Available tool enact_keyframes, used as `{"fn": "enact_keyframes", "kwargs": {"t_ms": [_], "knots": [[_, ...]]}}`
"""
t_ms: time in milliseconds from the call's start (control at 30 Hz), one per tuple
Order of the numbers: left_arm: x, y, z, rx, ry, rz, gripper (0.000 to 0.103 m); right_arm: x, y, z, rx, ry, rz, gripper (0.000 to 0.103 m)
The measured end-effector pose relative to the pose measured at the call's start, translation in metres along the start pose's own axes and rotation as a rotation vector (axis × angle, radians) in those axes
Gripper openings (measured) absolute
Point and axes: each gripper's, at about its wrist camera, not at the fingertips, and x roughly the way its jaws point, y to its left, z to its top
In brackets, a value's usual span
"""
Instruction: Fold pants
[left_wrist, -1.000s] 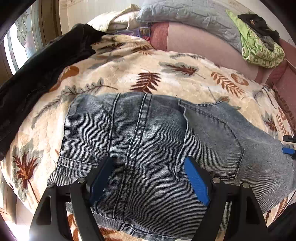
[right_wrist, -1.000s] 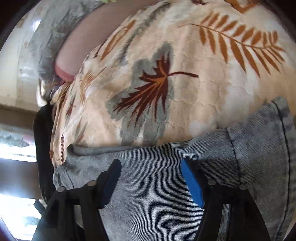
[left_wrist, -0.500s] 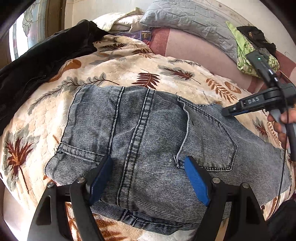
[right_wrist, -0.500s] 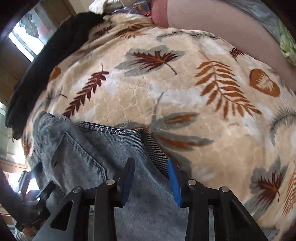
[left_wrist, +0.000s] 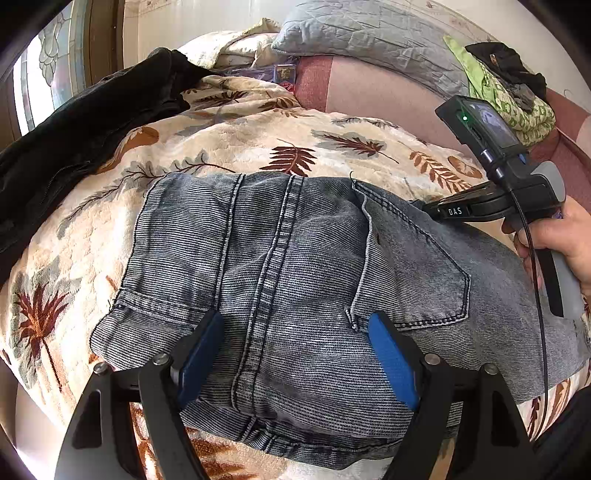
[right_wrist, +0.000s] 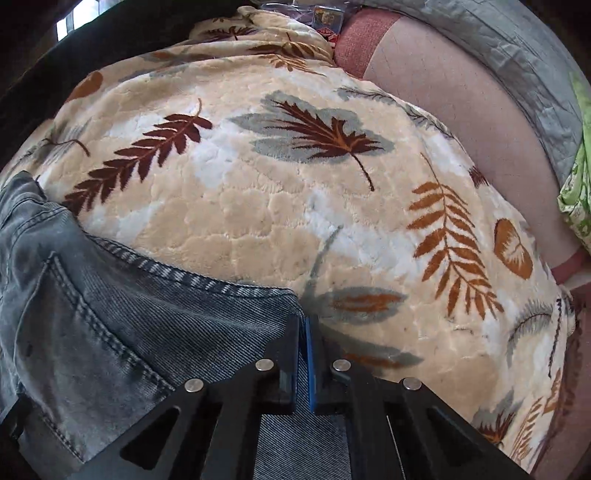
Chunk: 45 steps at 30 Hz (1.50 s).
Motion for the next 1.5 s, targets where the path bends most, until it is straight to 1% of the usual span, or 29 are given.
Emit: {"fn": "enact_keyframes", "kwargs": {"t_ms": [100, 167, 233, 300, 333, 367, 400, 433, 467, 500, 567, 633, 700, 733, 767, 800, 867, 933, 1000, 1067, 1100, 1133, 1200, 1233, 1267, 1300, 1333, 1433, 1500], "knots": [[-0.001, 0.001, -0.001, -0.003, -0.006, -0.003, 0.081, -0.018, -0.007, -0.003, 0.054, -0.032, 0.030, 0.005], [-0.001, 0.001, -0.001, -0.009, -0.011, -0.004, 0.081, -0.039, -0.018, -0.011, 0.129, -0.069, 0.048, 0.008], [-0.002, 0.001, -0.001, -0.016, -0.017, -0.001, 0.081, -0.061, -0.026, -0.024, 0.209, -0.105, 0.117, 0.011], [-0.003, 0.000, -0.002, -0.027, -0.025, 0.006, 0.081, -0.078, -0.033, -0.048, 0.299, -0.122, 0.202, 0.021], [-0.004, -0.001, -0.001, -0.032, -0.032, 0.009, 0.081, -0.080, -0.034, -0.061, 0.341, -0.112, 0.219, 0.041], [-0.006, -0.002, 0.000, -0.036, -0.038, 0.010, 0.081, -0.073, -0.038, -0.071, 0.378, -0.086, 0.214, 0.069], [-0.010, -0.004, 0.001, -0.035, -0.042, 0.011, 0.081, -0.064, -0.039, -0.080, 0.395, -0.051, 0.198, 0.076], [-0.016, -0.006, 0.002, -0.027, -0.050, 0.012, 0.081, -0.049, -0.043, -0.087, 0.407, 0.005, 0.180, 0.077], [-0.027, -0.009, 0.002, -0.016, -0.065, 0.017, 0.081, -0.035, -0.050, -0.094, 0.448, 0.072, 0.170, 0.072], [-0.039, -0.010, 0.003, -0.013, -0.088, 0.021, 0.081, -0.035, -0.057, -0.103, 0.507, 0.088, 0.189, 0.068], [-0.062, -0.010, 0.001, -0.029, -0.120, 0.017, 0.081, -0.060, -0.068, -0.116, 0.601, -0.006, 0.272, 0.066], [-0.077, -0.009, 0.001, -0.046, -0.119, 0.005, 0.081, -0.086, -0.069, -0.127, 0.603, -0.093, 0.278, 0.068], [-0.089, -0.010, -0.001, -0.063, -0.117, 0.007, 0.081, -0.090, -0.068, -0.139, 0.583, -0.092, 0.264, 0.075], [-0.094, -0.010, -0.003, -0.073, -0.113, 0.004, 0.081, -0.081, -0.068, -0.145, 0.578, -0.058, 0.242, 0.079], [-0.097, -0.012, -0.004, -0.081, -0.100, -0.001, 0.081, -0.059, -0.070, -0.153, 0.585, 0.040, 0.219, 0.082], [-0.100, -0.014, -0.005, -0.088, -0.084, -0.010, 0.081, -0.038, -0.075, -0.161, 0.607, 0.141, 0.239, 0.082], [-0.110, -0.017, -0.009, -0.096, -0.085, -0.028, 0.081, -0.054, -0.084, -0.165, 0.657, 0.040, 0.252, 0.081], [-0.119, -0.021, -0.010, -0.103, -0.096, -0.034, 0.081, -0.074, -0.087, -0.163, 0.707, 0.016, 0.319, 0.081], [-0.126, -0.026, -0.010, -0.111, -0.098, -0.048, 0.081, -0.101, -0.085, -0.162, 0.694, -0.058, 0.313, 0.081], [-0.131, -0.033, -0.010, -0.108, -0.097, -0.059, 0.081, -0.115, -0.083, -0.168, 0.686, -0.098, 0.327, 0.082], [-0.133, -0.036, -0.010, -0.108, -0.098, -0.062, 0.081, -0.112, -0.083, -0.174, 0.694, -0.088, 0.333, 0.083], [-0.134, -0.039, -0.010, -0.108, -0.097, -0.066, 0.081, -0.102, -0.082, -0.181, 0.711, -0.050, 0.325, 0.084], [-0.136, -0.045, -0.011, -0.099, -0.083, -0.075, 0.081, -0.069, -0.084, -0.199, 0.759, 0.083, 0.316, 0.084], [-0.136, -0.048, -0.013, -0.094, -0.077, -0.075, 0.081, -0.063, -0.084, -0.207, 0.772, 0.073, 0.334, 0.084], [-0.136, -0.050, -0.014, -0.089, -0.073, -0.074, 0.081, -0.070, -0.086, -0.209, 0.780, 0.019, 0.333, 0.084], [-0.137, -0.052, -0.016, -0.086, -0.075, -0.075, 0.081, -0.075, -0.088, -0.209, 0.801, 0.011, 0.347, 0.084], [-0.136, -0.054, -0.017, -0.085, -0.078, -0.075, 0.081, -0.081, -0.090, -0.210, 0.820, 0.005, 0.386, 0.084], [-0.129, -0.059, -0.020, -0.073, -0.057, -0.068, 0.081, -0.115, -0.101, -0.219, 0.849, -0.136, 0.442, 0.084], [-0.123, -0.062, -0.023, -0.065, -0.050, -0.059, 0.081, -0.128, -0.107, -0.234, 0.858, -0.178, 0.497, 0.084]]}}
